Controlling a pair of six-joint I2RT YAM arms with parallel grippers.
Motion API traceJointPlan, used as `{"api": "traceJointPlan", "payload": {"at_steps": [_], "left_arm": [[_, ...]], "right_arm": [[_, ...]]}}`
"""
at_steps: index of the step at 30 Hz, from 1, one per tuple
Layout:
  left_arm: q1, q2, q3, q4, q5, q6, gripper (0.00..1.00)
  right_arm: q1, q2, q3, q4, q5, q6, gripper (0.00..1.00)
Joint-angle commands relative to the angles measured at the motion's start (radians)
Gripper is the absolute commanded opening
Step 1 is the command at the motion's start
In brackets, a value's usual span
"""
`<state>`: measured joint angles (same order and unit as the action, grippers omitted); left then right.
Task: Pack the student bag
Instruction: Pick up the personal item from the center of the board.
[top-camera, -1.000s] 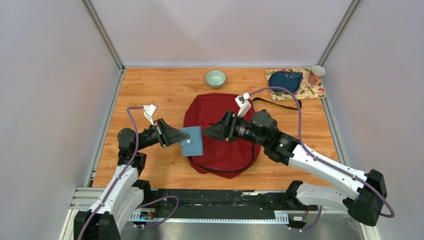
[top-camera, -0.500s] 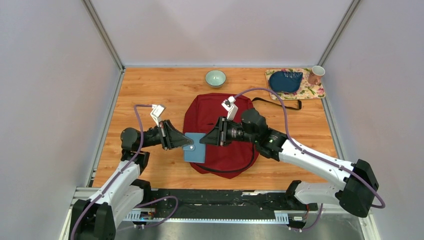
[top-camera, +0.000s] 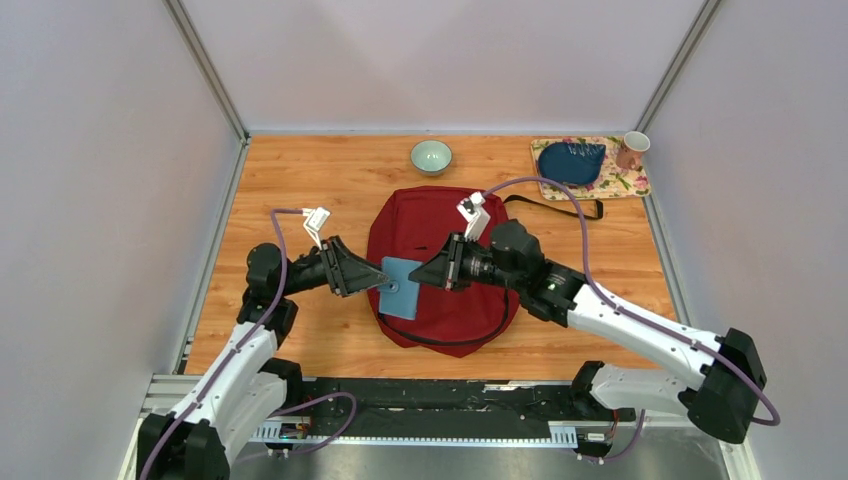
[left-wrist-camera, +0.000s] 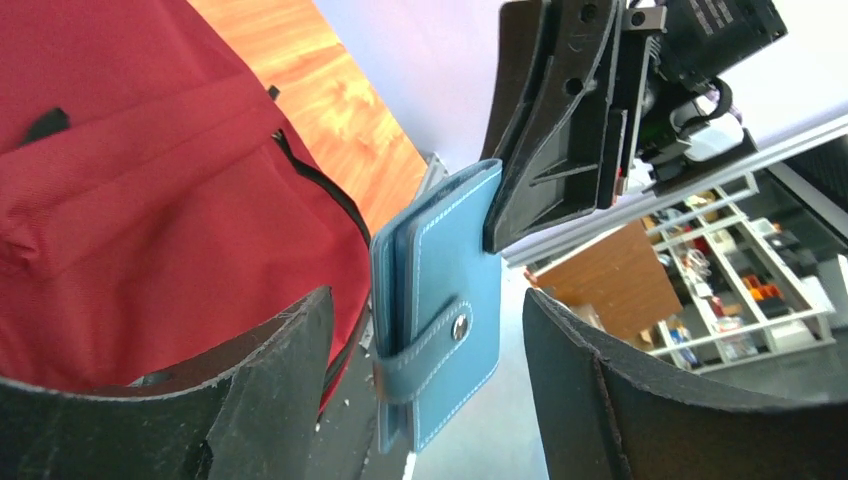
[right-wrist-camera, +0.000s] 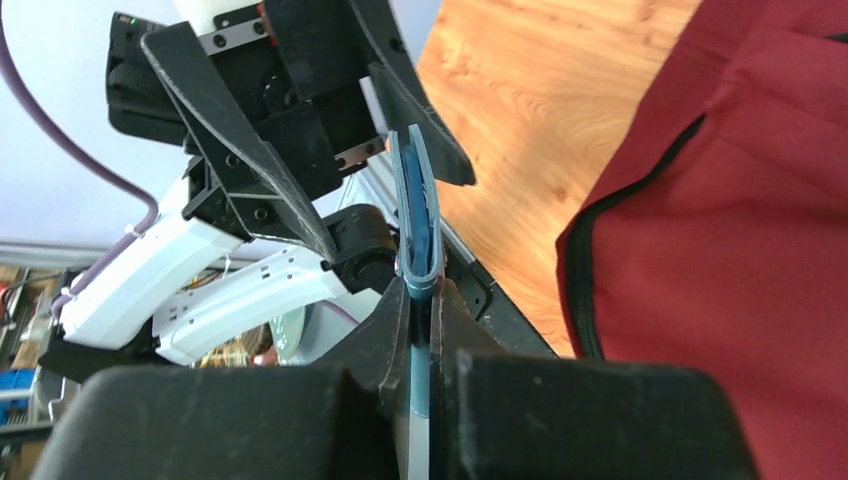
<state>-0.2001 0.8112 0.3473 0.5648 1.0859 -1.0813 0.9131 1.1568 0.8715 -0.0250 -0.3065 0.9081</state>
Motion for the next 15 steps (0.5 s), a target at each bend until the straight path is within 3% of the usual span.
{"api": "traceJointPlan", "payload": {"at_steps": [1, 9, 15], "left_arm": [[-0.001, -0.055, 0.073, -0.192, -0.070, 0.170, 0.76], [-0.005, -0.046, 0.007, 0.038, -0.063, 0.035, 0.77], [-0.025, -0.014, -0.007, 0.052, -0.061, 0.047, 0.78]], "right_arm": [[0.001, -0.104, -0.041, -0.012, 0.174, 0.012, 0.00], [0.001, -0.112, -0.058, 0.089, 0.147, 0.046, 0.00], [0.001, -0.089, -0.068, 0.157, 0.101, 0.069, 0.00]]}}
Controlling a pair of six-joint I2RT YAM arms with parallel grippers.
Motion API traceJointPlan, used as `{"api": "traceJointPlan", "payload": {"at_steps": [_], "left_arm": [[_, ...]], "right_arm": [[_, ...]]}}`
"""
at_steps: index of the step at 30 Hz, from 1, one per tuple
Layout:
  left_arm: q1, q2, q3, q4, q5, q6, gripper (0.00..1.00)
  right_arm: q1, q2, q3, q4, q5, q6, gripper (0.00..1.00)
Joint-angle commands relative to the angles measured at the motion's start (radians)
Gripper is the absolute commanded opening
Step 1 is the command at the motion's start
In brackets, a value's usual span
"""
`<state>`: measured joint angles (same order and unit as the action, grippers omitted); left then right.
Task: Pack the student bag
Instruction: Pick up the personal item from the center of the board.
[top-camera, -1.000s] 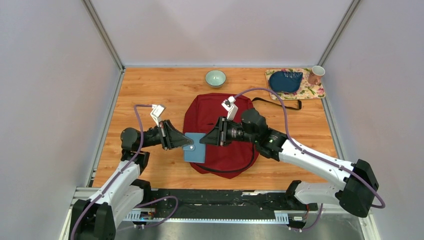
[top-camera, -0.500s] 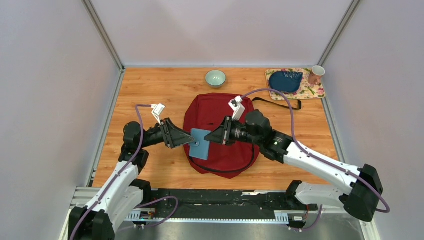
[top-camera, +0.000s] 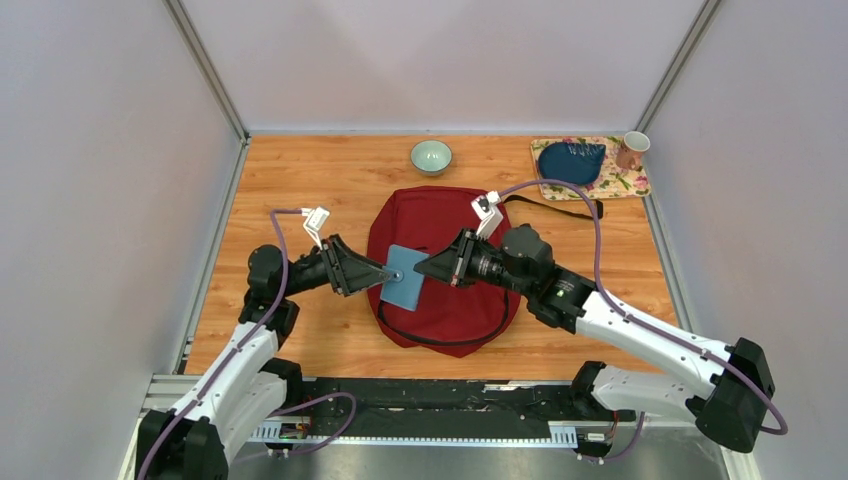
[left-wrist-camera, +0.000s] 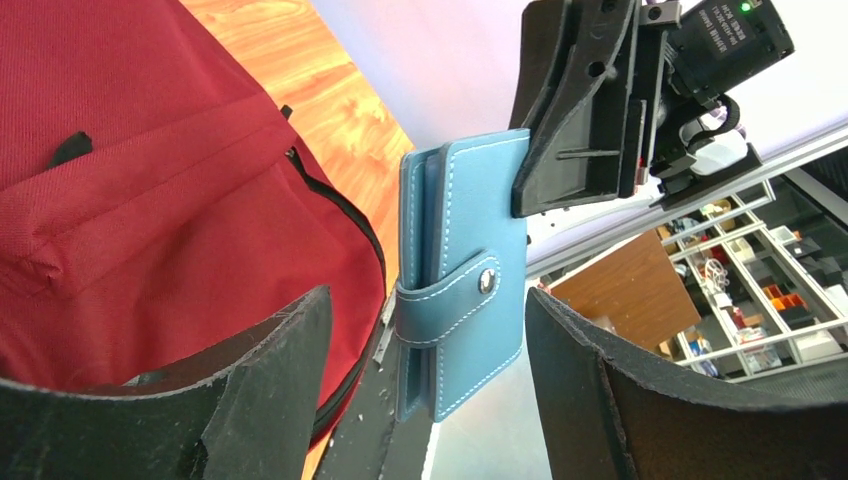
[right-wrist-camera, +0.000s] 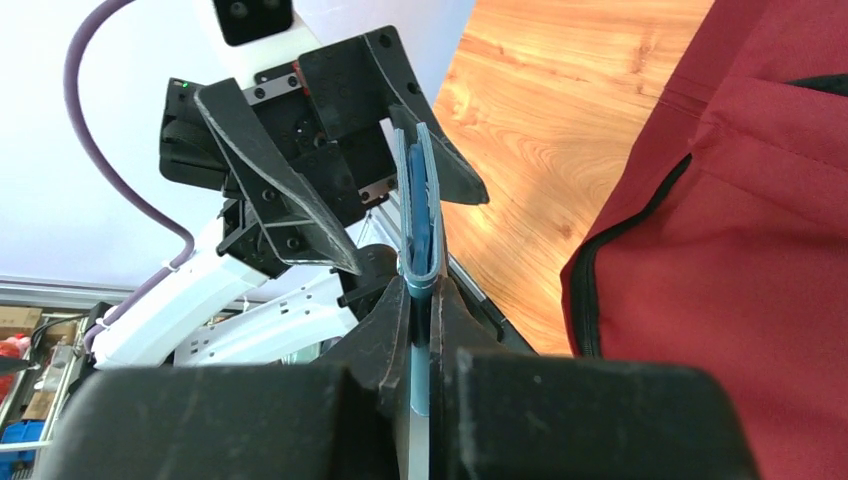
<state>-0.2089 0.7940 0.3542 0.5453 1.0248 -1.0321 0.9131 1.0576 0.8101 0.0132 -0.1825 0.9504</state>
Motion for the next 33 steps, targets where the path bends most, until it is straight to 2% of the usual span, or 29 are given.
{"api": "traceJointPlan", "payload": {"at_steps": [1, 4, 5, 7, 8, 10, 11, 13, 14, 15, 18, 19, 22, 24, 26, 30, 33], "left_arm": [[-0.020, 0.005, -0.023, 0.071, -0.003, 0.001, 0.78], [-0.029, 0.004, -0.044, 0.094, 0.003, -0.011, 0.73], [-0.027, 0.005, -0.049, 0.123, 0.006, -0.017, 0.65], [-0.029, 0.005, -0.054, 0.143, 0.018, -0.039, 0.56], [-0.029, 0.005, -0.052, 0.154, 0.021, -0.042, 0.43], [-0.030, 0.002, -0.050, 0.157, 0.023, -0.045, 0.31], [-0.030, 0.002, -0.049, 0.159, 0.023, -0.043, 0.21], [-0.030, 0.008, -0.049, 0.165, 0.024, -0.046, 0.11], [-0.030, 0.013, -0.049, 0.177, 0.026, -0.049, 0.02], [-0.032, 0.020, -0.049, 0.185, 0.027, -0.058, 0.00], [-0.035, 0.034, -0.047, 0.223, 0.035, -0.081, 0.00], [-0.035, 0.036, -0.047, 0.229, 0.037, -0.085, 0.00], [-0.034, 0.027, -0.049, 0.234, 0.024, -0.089, 0.00], [-0.034, 0.024, -0.046, 0.237, 0.015, -0.091, 0.00], [-0.034, 0.027, -0.038, 0.246, 0.014, -0.092, 0.00], [-0.035, 0.050, -0.026, 0.251, 0.015, -0.094, 0.00], [-0.034, 0.066, -0.026, 0.266, 0.015, -0.101, 0.00]], "right_arm": [[0.001, 0.013, -0.011, 0.132, -0.031, 0.025, 0.00], [0.000, 0.022, -0.022, 0.151, -0.026, 0.025, 0.00], [-0.002, 0.024, -0.025, 0.151, -0.025, 0.027, 0.00], [0.000, 0.025, -0.031, 0.156, -0.022, 0.030, 0.00], [0.001, 0.027, -0.031, 0.156, -0.018, 0.028, 0.00], [0.000, 0.027, -0.029, 0.156, -0.015, 0.025, 0.00], [0.000, 0.031, -0.028, 0.156, -0.015, 0.024, 0.00], [0.000, 0.036, -0.026, 0.156, -0.020, 0.021, 0.00], [0.000, 0.041, -0.026, 0.156, -0.025, 0.022, 0.00], [0.000, 0.041, -0.026, 0.156, -0.026, 0.025, 0.01], [0.000, 0.041, -0.034, 0.146, -0.028, 0.025, 0.11], [0.000, 0.039, -0.035, 0.145, -0.026, 0.021, 0.24], [0.000, 0.044, -0.031, 0.134, -0.041, -0.010, 0.51], [0.001, 0.050, -0.014, 0.081, -0.038, -0.022, 0.57], [-0.002, 0.058, -0.012, 0.053, -0.038, -0.032, 0.60], [0.000, 0.056, -0.038, 0.086, -0.063, -0.015, 0.59], [0.000, 0.053, -0.055, 0.123, -0.098, -0.009, 0.49]]}}
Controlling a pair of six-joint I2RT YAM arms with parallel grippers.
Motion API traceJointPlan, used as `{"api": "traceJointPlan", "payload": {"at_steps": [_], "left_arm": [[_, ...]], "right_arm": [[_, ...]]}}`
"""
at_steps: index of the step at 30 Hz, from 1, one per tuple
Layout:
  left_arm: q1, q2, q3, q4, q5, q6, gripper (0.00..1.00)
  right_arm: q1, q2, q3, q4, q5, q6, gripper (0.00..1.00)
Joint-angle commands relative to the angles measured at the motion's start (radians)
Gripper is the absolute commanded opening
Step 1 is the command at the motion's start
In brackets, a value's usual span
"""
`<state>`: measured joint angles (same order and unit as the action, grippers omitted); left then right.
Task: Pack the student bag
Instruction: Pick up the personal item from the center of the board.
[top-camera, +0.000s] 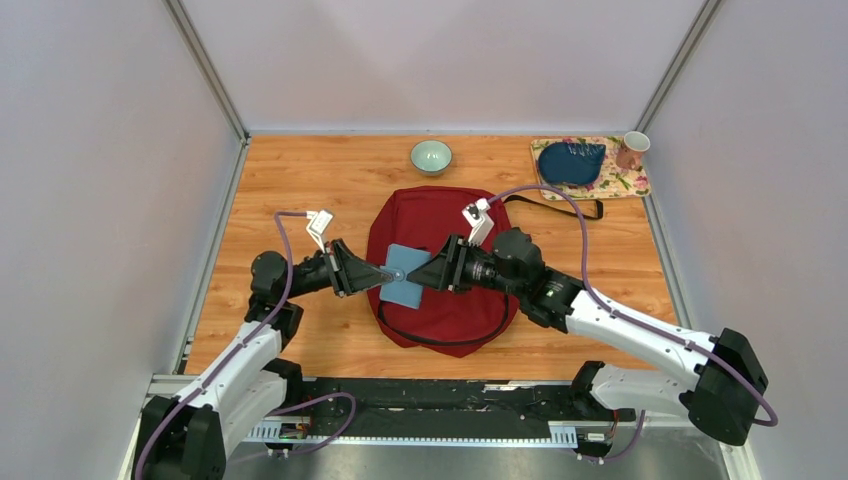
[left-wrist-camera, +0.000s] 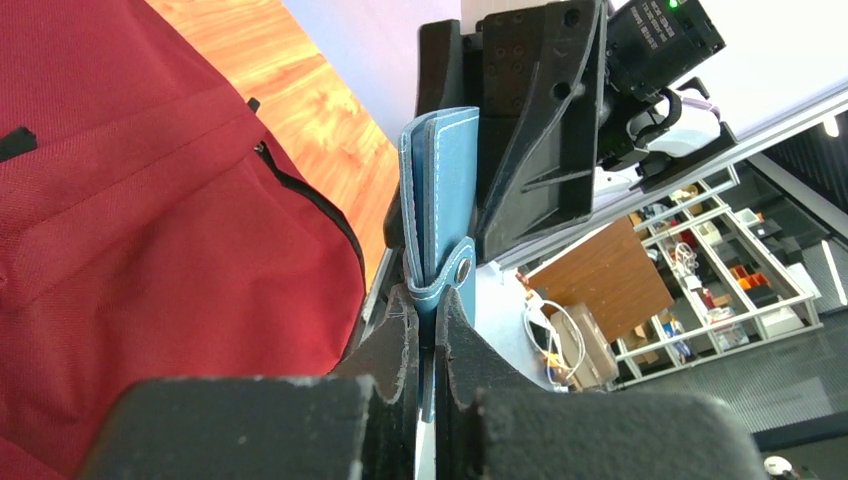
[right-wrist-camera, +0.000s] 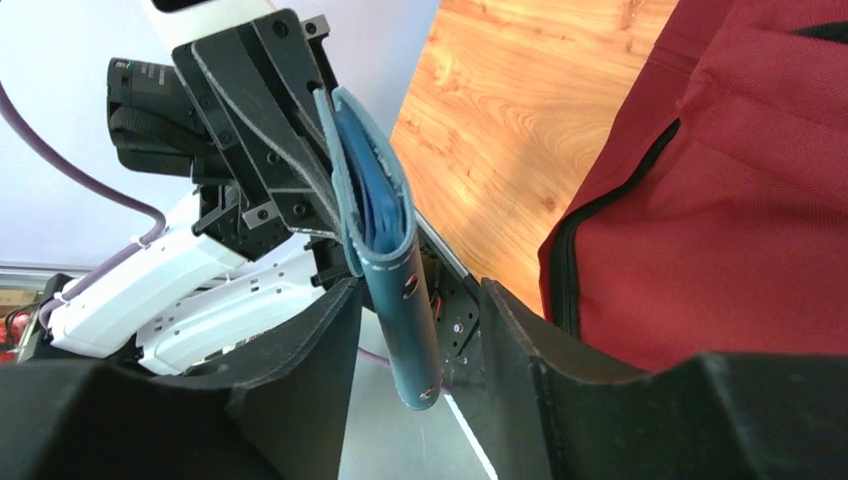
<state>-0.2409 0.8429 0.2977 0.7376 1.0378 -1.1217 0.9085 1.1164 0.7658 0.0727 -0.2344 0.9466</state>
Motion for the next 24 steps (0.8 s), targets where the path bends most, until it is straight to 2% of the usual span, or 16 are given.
{"api": "traceJointPlan", "payload": {"at_steps": [1, 3, 4, 6, 7, 9, 10, 12, 13, 14, 15, 16, 17, 19, 21, 24], "left_arm": [[-0.003, 0.022, 0.027, 0.081, 0.004, -0.015, 0.00], [-0.003, 0.034, 0.026, 0.097, 0.004, -0.024, 0.00], [-0.003, 0.038, 0.024, 0.097, 0.005, -0.026, 0.00], [-0.003, 0.045, 0.023, 0.095, 0.005, -0.027, 0.00], [-0.001, 0.047, 0.021, 0.091, 0.005, -0.027, 0.05], [-0.003, 0.054, 0.029, 0.040, 0.002, -0.001, 0.27], [-0.001, 0.055, 0.037, -0.045, 0.002, 0.022, 0.49], [-0.001, 0.050, 0.078, -0.174, -0.013, 0.140, 0.62], [-0.001, 0.048, 0.098, -0.346, -0.031, 0.193, 0.68], [-0.001, 0.044, 0.122, -0.441, -0.056, 0.320, 0.69], [-0.003, 0.045, 0.173, -0.530, -0.106, 0.386, 0.70], [-0.003, 0.050, 0.194, -0.687, -0.139, 0.448, 0.70], [-0.001, 0.067, 0.211, -0.734, -0.209, 0.541, 0.70], [-0.003, 0.085, 0.254, -0.864, -0.264, 0.611, 0.71], [-0.008, 0.136, 0.318, -0.921, -0.335, 0.677, 0.77], [-0.040, 0.237, 0.441, -0.978, -0.404, 0.747, 0.77]], "right_arm": [[0.004, -0.006, -0.016, 0.076, -0.071, -0.005, 0.42], [0.003, -0.004, -0.019, 0.104, -0.086, 0.000, 0.30], [0.003, -0.006, -0.020, 0.107, -0.091, 0.001, 0.17], [0.003, -0.010, -0.022, 0.107, -0.089, 0.001, 0.08], [0.003, -0.010, -0.022, 0.105, -0.077, 0.000, 0.01], [0.003, -0.027, -0.023, 0.079, -0.037, -0.003, 0.00], [0.001, -0.035, -0.023, 0.049, -0.022, -0.009, 0.00], [0.001, -0.070, -0.017, 0.004, 0.044, -0.025, 0.00], [0.001, -0.085, -0.014, -0.054, 0.075, -0.043, 0.00], [0.003, -0.102, -0.008, -0.098, 0.111, -0.051, 0.00], [0.001, -0.143, -0.007, -0.134, 0.194, -0.057, 0.00], [0.001, -0.165, -0.008, -0.202, 0.232, -0.066, 0.00], [0.001, -0.193, -0.010, -0.236, 0.300, -0.068, 0.00], [0.001, -0.269, -0.016, -0.330, 0.429, -0.071, 0.00], [0.001, -0.317, -0.022, -0.384, 0.534, -0.068, 0.00], [0.001, -0.415, -0.042, -0.450, 0.622, -0.060, 0.00]]}}
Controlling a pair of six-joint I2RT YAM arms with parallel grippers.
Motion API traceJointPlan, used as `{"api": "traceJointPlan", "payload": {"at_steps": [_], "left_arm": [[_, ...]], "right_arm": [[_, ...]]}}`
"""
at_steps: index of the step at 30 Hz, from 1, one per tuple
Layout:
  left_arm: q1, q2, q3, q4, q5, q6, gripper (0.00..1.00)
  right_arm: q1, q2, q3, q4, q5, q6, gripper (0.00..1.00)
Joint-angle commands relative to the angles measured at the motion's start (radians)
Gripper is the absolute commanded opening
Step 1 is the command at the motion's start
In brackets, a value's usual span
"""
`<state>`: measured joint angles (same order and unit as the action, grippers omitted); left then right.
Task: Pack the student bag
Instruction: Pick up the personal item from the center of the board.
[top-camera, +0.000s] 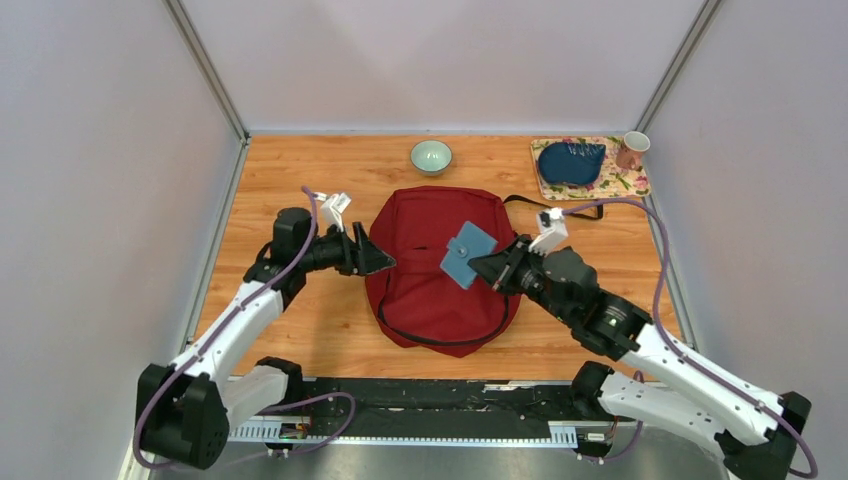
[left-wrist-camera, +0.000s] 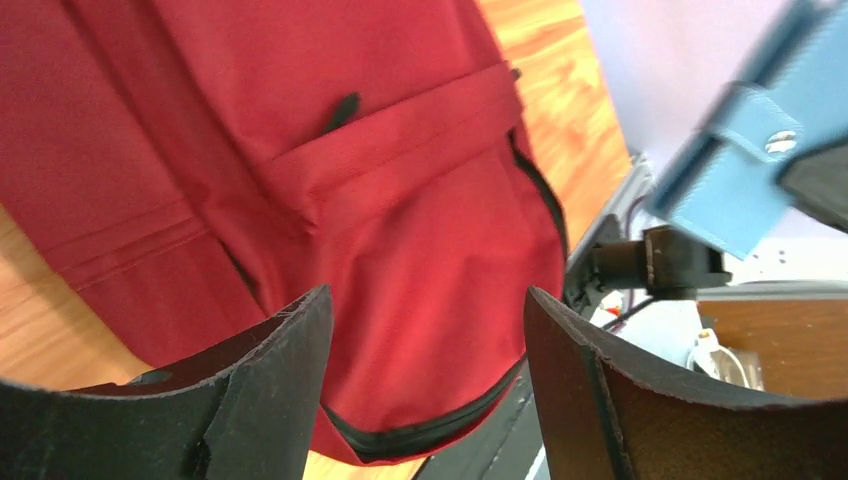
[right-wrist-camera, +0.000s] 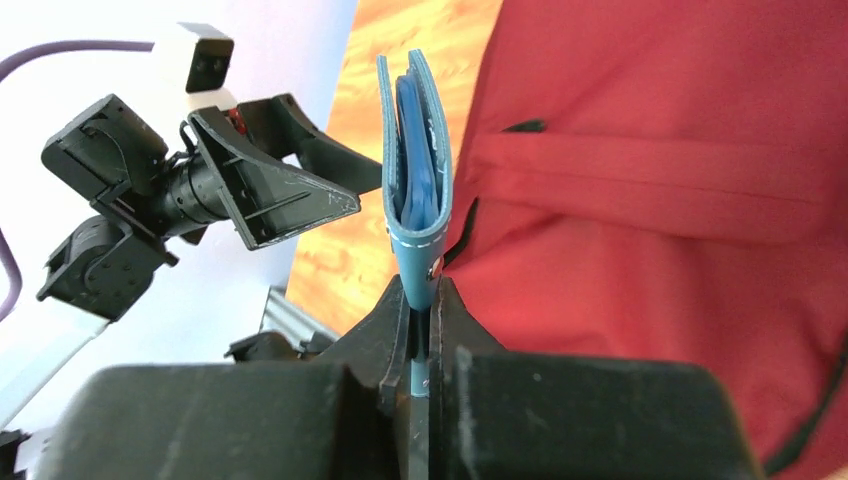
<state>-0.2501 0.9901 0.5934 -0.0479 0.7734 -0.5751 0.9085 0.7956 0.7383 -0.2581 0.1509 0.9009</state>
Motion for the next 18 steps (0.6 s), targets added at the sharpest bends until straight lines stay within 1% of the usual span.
{"api": "traceJointPlan", "payload": {"at_steps": [1, 2, 4, 5, 7, 8, 10, 11, 13, 14, 18], "left_arm": [[-0.061, 0.122, 0.185, -0.229, -0.160, 0.249, 0.77], [-0.078, 0.193, 0.275, -0.256, -0.204, 0.279, 0.77], [-0.109, 0.270, 0.368, -0.334, -0.256, 0.358, 0.78], [-0.136, 0.344, 0.456, -0.357, -0.296, 0.385, 0.78], [-0.161, 0.444, 0.544, -0.423, -0.338, 0.461, 0.79], [-0.181, 0.475, 0.616, -0.438, -0.377, 0.487, 0.78], [-0.198, 0.563, 0.679, -0.481, -0.414, 0.564, 0.79], [-0.210, 0.594, 0.741, -0.497, -0.449, 0.575, 0.79], [-0.239, 0.668, 0.787, -0.533, -0.476, 0.670, 0.79], [-0.248, 0.689, 0.819, -0.540, -0.496, 0.690, 0.79], [-0.299, 0.769, 0.856, -0.546, -0.548, 0.748, 0.80]], "right_arm": [[0.001, -0.136, -0.025, -0.142, 0.254, -0.013, 0.00], [0.003, -0.157, -0.028, -0.153, 0.268, -0.007, 0.00], [0.001, -0.190, -0.031, -0.188, 0.295, -0.002, 0.00], [0.001, -0.220, -0.031, -0.204, 0.303, 0.000, 0.00], [0.001, -0.248, -0.030, -0.242, 0.320, 0.004, 0.00], [0.001, -0.269, -0.028, -0.254, 0.328, 0.007, 0.00], [0.001, -0.291, -0.031, -0.277, 0.328, 0.020, 0.00], [0.003, -0.300, -0.037, -0.280, 0.328, 0.021, 0.00], [0.001, -0.328, -0.045, -0.290, 0.326, 0.026, 0.00], [0.001, -0.335, -0.050, -0.293, 0.325, 0.030, 0.00], [0.003, -0.363, -0.053, -0.309, 0.322, 0.036, 0.00]]}}
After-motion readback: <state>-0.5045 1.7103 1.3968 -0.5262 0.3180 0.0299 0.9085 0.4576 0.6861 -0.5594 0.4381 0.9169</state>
